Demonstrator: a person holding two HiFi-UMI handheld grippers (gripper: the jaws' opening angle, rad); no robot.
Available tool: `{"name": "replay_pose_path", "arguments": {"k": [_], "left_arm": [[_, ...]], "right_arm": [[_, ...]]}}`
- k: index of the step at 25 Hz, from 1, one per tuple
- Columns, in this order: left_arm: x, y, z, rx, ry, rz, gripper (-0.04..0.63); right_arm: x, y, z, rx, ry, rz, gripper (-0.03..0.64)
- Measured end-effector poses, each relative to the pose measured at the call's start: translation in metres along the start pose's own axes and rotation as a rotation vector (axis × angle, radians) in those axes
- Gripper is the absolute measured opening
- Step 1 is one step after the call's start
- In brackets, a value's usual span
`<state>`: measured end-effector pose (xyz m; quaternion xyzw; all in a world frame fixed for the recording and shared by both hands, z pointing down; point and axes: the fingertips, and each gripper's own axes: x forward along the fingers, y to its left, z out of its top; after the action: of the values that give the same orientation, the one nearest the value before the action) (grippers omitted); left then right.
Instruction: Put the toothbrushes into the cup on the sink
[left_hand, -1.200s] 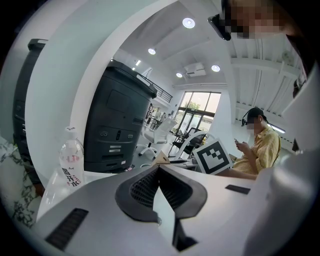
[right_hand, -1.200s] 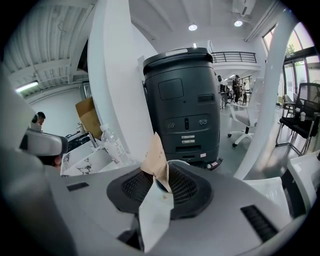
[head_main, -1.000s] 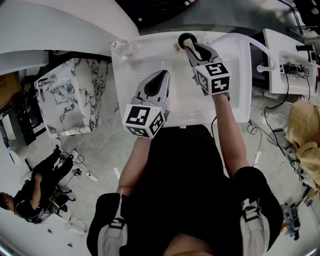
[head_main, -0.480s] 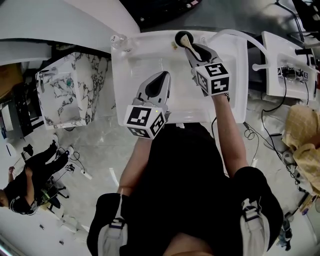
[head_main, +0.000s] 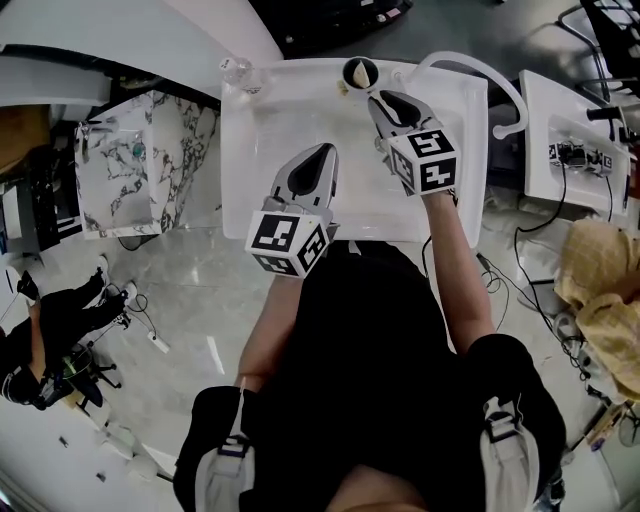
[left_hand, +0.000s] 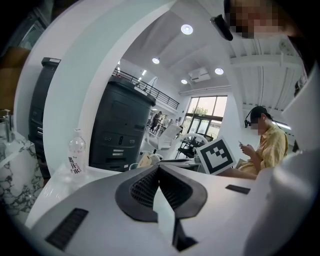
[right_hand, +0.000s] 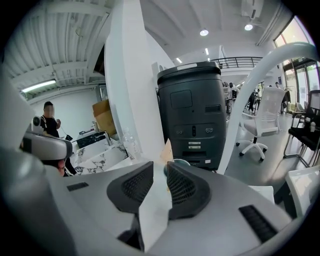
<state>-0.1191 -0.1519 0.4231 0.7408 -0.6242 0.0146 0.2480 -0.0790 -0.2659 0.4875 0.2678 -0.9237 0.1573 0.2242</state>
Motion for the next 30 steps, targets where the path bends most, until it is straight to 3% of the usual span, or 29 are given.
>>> {"name": "replay_pose_path", "arguments": {"k": [15,30], "left_arm": [[-0.011,-0.044,0.0,0.033,-0.082,0.066,0.014],[-0.004,-0.061,0.028,0.088,-0.145,0.089,0.014]], "right_arm": [[-0.063,0.019,-0.005,-0.05,-0.066,0.09,0.077],[-0.141,0.031,0.041,-0.074,-0.255,0.182,0.044]]}}
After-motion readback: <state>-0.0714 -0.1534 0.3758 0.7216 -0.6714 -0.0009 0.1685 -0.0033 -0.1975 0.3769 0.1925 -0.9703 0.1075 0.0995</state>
